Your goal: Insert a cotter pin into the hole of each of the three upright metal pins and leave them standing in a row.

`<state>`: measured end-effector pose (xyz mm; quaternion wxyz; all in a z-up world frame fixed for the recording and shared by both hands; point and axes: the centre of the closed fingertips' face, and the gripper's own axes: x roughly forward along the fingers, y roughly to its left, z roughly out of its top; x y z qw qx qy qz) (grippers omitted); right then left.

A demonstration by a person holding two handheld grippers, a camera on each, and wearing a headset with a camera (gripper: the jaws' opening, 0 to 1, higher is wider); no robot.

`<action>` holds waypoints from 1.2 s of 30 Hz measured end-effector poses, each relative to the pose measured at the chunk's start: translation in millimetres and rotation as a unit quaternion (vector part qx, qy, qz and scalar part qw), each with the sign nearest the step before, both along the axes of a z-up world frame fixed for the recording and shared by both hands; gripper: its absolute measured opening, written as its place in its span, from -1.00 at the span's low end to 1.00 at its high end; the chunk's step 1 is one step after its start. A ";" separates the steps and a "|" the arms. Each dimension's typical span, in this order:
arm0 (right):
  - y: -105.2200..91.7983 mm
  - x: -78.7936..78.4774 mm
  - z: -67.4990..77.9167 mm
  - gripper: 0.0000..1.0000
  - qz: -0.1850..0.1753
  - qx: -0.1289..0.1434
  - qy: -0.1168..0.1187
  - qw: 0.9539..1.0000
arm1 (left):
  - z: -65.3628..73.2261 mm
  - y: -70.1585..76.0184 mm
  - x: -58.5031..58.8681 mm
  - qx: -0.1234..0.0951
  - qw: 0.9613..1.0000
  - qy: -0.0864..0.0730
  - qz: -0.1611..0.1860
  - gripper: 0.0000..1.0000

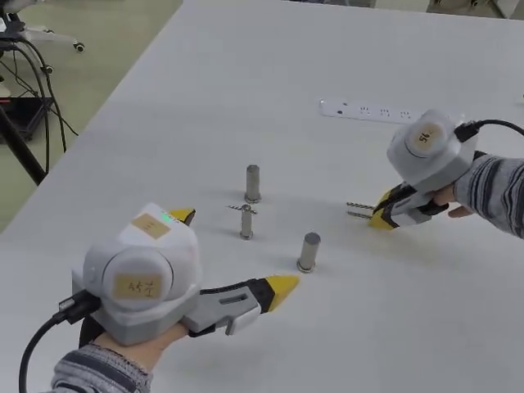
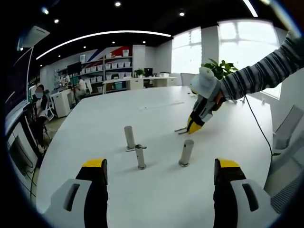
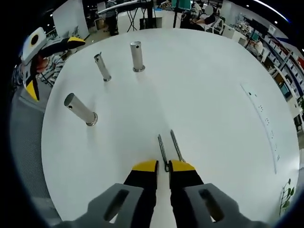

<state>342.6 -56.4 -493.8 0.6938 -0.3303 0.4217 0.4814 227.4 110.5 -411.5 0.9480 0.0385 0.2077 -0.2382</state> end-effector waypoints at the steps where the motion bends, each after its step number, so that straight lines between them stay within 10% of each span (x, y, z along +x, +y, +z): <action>1: 0.8 0.4 0.1 -0.98 -0.003 0.001 0.002 1.000 | 0.0 0.2 -0.1 0.000 1.000 0.000 0.000 0.83; 12: -2.5 1.5 -0.3 -1.00 -0.006 0.013 -0.004 1.000 | -4.9 -0.5 -2.0 0.006 1.000 0.008 -0.002 0.76; 36: 6.2 -36.7 42.5 -1.00 0.093 0.035 -0.123 0.987 | 4.5 -33.8 -9.0 0.000 0.999 0.008 -0.053 0.46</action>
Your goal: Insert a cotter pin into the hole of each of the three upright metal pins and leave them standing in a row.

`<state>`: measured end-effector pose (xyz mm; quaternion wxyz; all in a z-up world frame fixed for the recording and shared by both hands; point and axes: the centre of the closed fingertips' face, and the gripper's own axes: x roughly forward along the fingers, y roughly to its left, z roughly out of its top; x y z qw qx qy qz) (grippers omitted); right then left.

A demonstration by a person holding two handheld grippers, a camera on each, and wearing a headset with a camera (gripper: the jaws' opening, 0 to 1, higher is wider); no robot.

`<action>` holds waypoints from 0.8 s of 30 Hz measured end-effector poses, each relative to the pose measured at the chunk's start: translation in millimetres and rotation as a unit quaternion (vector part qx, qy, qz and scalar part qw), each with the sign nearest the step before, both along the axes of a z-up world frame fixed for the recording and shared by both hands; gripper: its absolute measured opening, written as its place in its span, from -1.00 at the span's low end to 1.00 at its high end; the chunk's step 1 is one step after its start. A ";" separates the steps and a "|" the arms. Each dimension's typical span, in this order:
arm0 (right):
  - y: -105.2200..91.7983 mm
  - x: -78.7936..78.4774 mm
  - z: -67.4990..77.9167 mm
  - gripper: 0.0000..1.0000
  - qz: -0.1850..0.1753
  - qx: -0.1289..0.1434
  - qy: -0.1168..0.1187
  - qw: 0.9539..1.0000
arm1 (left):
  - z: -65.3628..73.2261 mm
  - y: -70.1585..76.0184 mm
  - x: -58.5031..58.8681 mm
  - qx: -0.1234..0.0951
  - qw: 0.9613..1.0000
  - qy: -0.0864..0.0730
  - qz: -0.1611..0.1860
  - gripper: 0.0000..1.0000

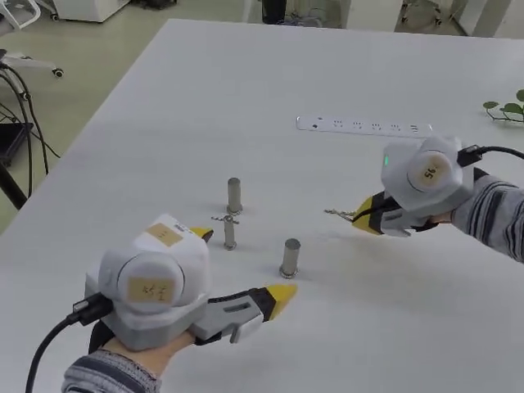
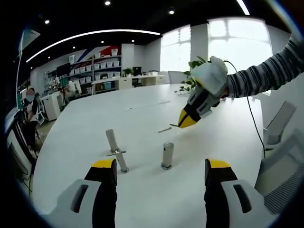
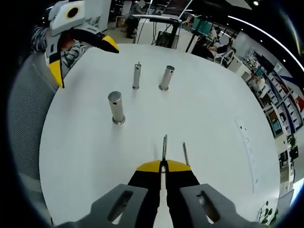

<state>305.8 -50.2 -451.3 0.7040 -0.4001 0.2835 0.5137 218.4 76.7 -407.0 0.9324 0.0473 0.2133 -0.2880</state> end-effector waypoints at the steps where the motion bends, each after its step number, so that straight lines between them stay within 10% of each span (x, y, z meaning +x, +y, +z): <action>1: 1.6 -3.9 2.2 -1.00 0.010 0.000 -0.007 1.000 | 0.7 -1.2 -0.1 -0.002 1.000 0.001 -0.002 0.44; 24: 45.9 -75.0 32.5 -1.00 0.162 0.007 -0.074 0.984 | 5.4 -27.8 -8.9 -0.070 0.996 0.038 -0.036 -0.11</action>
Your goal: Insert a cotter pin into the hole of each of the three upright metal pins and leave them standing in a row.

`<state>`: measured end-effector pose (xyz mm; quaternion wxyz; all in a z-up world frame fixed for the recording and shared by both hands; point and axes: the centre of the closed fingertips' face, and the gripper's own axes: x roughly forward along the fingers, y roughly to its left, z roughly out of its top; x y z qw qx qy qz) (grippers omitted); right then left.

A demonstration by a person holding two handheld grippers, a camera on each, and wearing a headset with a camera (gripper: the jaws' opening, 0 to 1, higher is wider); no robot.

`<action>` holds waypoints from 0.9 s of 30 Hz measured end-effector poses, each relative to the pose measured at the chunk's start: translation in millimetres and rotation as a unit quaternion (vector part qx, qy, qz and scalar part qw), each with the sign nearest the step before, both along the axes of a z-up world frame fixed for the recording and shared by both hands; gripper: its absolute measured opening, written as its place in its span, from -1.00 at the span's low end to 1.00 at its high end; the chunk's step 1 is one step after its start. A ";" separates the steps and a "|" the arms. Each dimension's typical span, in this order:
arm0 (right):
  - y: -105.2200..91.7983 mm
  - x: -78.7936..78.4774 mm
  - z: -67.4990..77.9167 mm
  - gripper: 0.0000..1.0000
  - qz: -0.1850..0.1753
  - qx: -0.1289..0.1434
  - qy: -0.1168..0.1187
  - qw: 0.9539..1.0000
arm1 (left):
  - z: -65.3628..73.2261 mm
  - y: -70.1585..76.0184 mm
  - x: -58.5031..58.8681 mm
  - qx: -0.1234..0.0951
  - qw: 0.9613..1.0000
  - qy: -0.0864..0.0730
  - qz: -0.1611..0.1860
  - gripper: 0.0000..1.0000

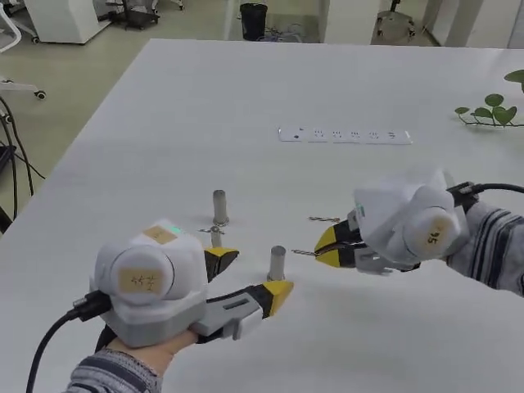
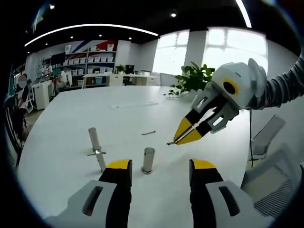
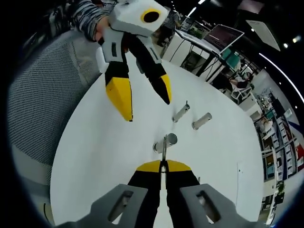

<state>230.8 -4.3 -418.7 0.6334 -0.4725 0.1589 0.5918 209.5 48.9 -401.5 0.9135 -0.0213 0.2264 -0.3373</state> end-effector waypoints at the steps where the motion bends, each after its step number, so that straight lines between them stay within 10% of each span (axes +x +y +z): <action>1: 1.7 -2.6 0.7 -1.00 0.005 0.000 0.000 1.000 | 0.5 -1.1 -0.6 -0.004 1.000 0.002 -0.001 -0.14; 27: 29.0 -36.0 16.9 -1.00 0.057 0.022 -0.006 0.998 | 9.9 -17.3 -12.7 -0.092 0.995 0.043 -0.011 -0.95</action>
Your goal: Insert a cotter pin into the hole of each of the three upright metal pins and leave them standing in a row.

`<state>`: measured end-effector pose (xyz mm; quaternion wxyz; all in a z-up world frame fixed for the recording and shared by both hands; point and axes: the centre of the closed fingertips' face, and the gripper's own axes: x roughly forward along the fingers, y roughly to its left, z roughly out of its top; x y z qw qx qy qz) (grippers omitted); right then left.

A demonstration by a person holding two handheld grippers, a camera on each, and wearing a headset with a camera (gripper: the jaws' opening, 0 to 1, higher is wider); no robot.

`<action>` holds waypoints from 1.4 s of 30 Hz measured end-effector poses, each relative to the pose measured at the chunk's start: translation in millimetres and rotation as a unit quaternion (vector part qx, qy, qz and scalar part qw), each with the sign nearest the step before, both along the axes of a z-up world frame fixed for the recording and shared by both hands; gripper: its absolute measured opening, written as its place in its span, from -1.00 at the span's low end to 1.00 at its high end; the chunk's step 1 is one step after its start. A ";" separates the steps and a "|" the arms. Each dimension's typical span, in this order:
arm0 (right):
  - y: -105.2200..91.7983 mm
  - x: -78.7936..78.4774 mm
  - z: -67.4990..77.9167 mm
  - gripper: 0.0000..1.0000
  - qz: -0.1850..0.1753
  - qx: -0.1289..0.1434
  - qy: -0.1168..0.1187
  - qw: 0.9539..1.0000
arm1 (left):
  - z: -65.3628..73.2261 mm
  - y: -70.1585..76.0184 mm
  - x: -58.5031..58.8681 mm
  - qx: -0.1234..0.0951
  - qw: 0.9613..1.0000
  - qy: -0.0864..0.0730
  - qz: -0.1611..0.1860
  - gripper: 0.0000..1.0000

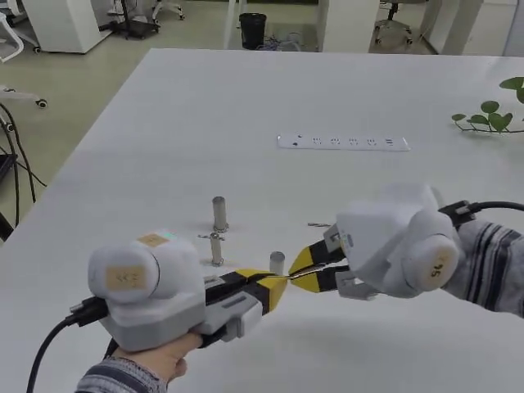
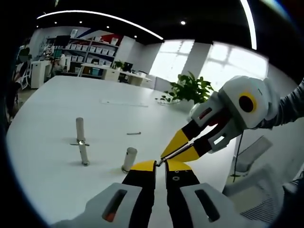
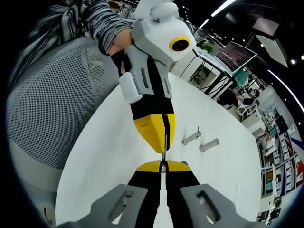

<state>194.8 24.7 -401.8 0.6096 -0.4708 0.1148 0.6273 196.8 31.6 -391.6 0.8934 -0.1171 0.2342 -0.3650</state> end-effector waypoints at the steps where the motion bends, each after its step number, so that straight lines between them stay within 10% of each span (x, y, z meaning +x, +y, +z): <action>1: 0.1 -0.2 0.0 -1.00 0.000 0.000 0.000 1.000 | -0.1 -0.1 -0.1 -0.001 1.000 0.001 0.000 -0.97; 10: -0.2 -2.3 -1.7 -1.00 0.000 -0.001 0.003 1.000 | 0.2 -3.3 -2.8 -0.002 1.000 0.000 -0.014 -1.00; 19: -5.1 0.7 -5.8 -1.00 -0.026 0.001 0.028 0.999 | 2.3 -5.6 -5.0 0.029 0.998 -0.038 -0.050 -1.00; 32: -8.6 -8.1 -10.5 -0.97 -0.040 0.014 0.087 0.995 | 3.8 -13.1 -17.8 0.076 0.985 -0.095 -0.126 -1.00; 42: -9.1 -21.3 -14.2 -1.00 -0.024 0.002 0.106 0.994 | -2.7 -11.5 -27.9 0.096 0.979 -0.099 -0.152 -1.00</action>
